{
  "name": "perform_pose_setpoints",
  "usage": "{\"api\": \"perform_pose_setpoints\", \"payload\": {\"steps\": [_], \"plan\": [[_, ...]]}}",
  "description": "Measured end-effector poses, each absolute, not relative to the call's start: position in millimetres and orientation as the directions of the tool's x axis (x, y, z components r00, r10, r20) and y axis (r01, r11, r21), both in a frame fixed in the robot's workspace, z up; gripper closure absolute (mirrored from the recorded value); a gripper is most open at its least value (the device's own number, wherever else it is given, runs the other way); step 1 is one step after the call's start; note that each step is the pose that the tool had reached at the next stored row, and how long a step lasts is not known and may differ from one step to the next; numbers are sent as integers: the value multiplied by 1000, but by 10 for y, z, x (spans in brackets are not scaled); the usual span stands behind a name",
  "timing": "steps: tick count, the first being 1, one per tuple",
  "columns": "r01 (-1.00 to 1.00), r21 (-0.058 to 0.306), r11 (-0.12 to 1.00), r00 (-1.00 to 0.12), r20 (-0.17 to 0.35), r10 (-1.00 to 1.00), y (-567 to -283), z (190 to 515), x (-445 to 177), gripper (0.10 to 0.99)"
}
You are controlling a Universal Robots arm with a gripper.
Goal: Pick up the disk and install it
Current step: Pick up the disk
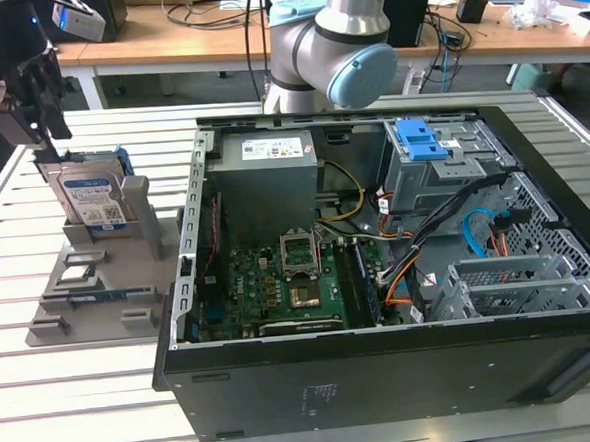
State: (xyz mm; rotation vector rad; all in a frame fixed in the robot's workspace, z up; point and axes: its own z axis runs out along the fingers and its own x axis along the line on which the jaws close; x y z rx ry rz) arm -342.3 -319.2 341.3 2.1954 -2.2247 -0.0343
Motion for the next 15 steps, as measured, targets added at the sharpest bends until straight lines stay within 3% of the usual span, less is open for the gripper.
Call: {"api": "perform_pose_setpoints", "payload": {"steps": [15], "plan": [[-1000, 27, 13, -13, 2, -1000, -3155, 3216, -3344, 545]]}}
